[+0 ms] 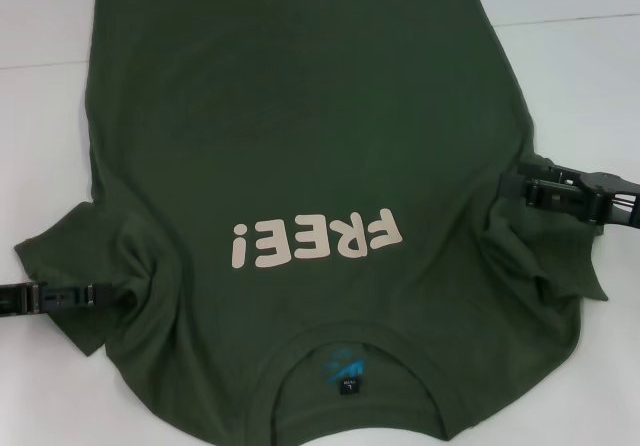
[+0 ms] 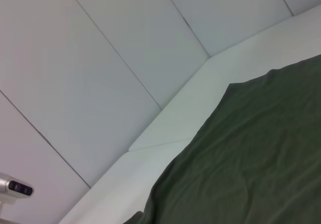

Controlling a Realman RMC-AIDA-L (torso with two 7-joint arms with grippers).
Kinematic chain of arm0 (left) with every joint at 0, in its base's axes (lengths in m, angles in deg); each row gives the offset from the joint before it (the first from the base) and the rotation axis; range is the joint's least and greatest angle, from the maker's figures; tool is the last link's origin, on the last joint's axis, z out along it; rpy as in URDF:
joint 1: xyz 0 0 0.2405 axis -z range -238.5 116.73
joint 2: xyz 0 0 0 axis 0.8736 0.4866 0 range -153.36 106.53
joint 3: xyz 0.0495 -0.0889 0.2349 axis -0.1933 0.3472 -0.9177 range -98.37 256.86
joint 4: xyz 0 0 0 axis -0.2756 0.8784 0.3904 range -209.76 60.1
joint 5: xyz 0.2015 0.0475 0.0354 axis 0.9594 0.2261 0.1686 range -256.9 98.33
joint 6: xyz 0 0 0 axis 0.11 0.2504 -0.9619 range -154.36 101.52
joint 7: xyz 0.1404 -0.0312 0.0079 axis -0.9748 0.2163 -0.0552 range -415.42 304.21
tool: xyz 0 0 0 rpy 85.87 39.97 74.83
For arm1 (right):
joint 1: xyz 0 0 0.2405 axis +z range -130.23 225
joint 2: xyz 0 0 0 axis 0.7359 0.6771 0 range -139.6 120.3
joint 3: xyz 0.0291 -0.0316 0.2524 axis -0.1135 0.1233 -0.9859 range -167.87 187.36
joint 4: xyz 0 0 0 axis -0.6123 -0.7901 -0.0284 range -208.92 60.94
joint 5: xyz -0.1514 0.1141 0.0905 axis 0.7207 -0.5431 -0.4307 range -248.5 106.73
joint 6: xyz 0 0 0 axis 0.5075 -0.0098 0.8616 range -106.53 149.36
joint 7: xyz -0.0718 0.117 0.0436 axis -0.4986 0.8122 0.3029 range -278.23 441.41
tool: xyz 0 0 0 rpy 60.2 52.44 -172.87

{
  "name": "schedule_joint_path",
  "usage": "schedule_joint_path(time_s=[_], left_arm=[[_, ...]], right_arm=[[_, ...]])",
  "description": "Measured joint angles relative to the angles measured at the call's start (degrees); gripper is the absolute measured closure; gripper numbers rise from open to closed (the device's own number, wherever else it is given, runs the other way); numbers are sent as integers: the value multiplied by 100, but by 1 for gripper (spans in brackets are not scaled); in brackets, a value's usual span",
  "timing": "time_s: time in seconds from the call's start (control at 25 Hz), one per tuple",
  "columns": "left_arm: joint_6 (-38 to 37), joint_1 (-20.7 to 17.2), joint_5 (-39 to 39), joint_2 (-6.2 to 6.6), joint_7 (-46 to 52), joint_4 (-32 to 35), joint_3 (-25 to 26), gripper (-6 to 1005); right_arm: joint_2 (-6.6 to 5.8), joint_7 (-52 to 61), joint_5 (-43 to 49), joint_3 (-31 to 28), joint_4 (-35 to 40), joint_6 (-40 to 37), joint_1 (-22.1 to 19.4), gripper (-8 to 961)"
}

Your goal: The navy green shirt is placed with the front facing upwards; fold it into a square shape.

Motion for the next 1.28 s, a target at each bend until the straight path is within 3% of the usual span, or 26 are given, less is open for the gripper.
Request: schedule_joint_path(time_s=[0.16,0.4,0.72,1.16,1.28], left_arm=[[-11,3,-22,-4,11,21,32,127],[44,37,-31,-7,108,17,-8,260],[57,50,-18,12,142,25,-25,501],[69,5,-69,24,139,91,38,930],[48,14,-84,12,138,134,44,962]], right_arm=[[0,0,0,0,-3,0,8,42],[5,0,0,-9,-8,0,17,41],[18,0,0,-14,-1,13,18,41],[10,0,0,-51,0,17,24,42],[9,0,0,-79,0,17,26,42]])
